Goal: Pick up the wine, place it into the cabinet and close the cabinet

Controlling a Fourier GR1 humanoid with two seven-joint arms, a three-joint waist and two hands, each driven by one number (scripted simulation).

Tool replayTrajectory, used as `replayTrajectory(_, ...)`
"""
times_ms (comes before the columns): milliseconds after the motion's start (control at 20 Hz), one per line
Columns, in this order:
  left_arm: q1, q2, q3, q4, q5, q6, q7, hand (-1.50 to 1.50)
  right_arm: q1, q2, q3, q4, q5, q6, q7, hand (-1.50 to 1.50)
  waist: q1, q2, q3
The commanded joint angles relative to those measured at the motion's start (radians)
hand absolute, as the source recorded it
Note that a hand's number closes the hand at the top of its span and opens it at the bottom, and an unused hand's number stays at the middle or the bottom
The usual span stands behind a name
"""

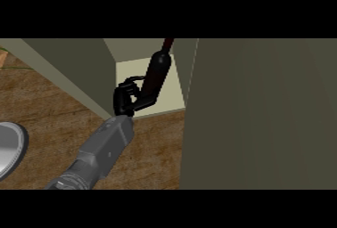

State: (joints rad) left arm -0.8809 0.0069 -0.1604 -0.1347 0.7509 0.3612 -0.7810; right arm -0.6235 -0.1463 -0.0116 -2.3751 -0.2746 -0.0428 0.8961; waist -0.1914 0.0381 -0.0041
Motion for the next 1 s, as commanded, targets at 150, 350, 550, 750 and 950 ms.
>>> replayTrajectory(150,-0.025,-0.007,-0.036,-0.019,0.029,0.041,0.025,1.50,-0.023,-0.011,-0.010,-0.006,-0.007,-0.010,0.025,-1.50,0.013,-0.004,-0.001)
replayTrajectory(350,-0.084,-0.007,-0.040,-0.030,0.050,0.077,0.055,1.50,-0.001,-0.005,-0.026,0.005,-0.018,-0.003,0.004,-1.50,0.016,-0.002,0.000)
replayTrajectory(550,-0.145,-0.007,-0.044,-0.019,0.062,0.121,0.094,1.50,0.033,0.001,-0.038,0.010,-0.033,0.015,-0.028,-1.50,0.016,0.005,0.002)
replayTrajectory(750,-0.181,-0.007,-0.040,0.005,0.064,0.131,0.110,1.50,0.050,-0.012,-0.050,-0.031,-0.038,0.022,-0.025,-1.50,0.021,0.005,0.003)
replayTrajectory(950,-0.221,-0.007,-0.029,0.016,0.075,0.143,0.131,1.50,0.029,-0.012,-0.033,-0.037,-0.019,0.002,-0.002,-1.50,0.024,0.004,0.001)
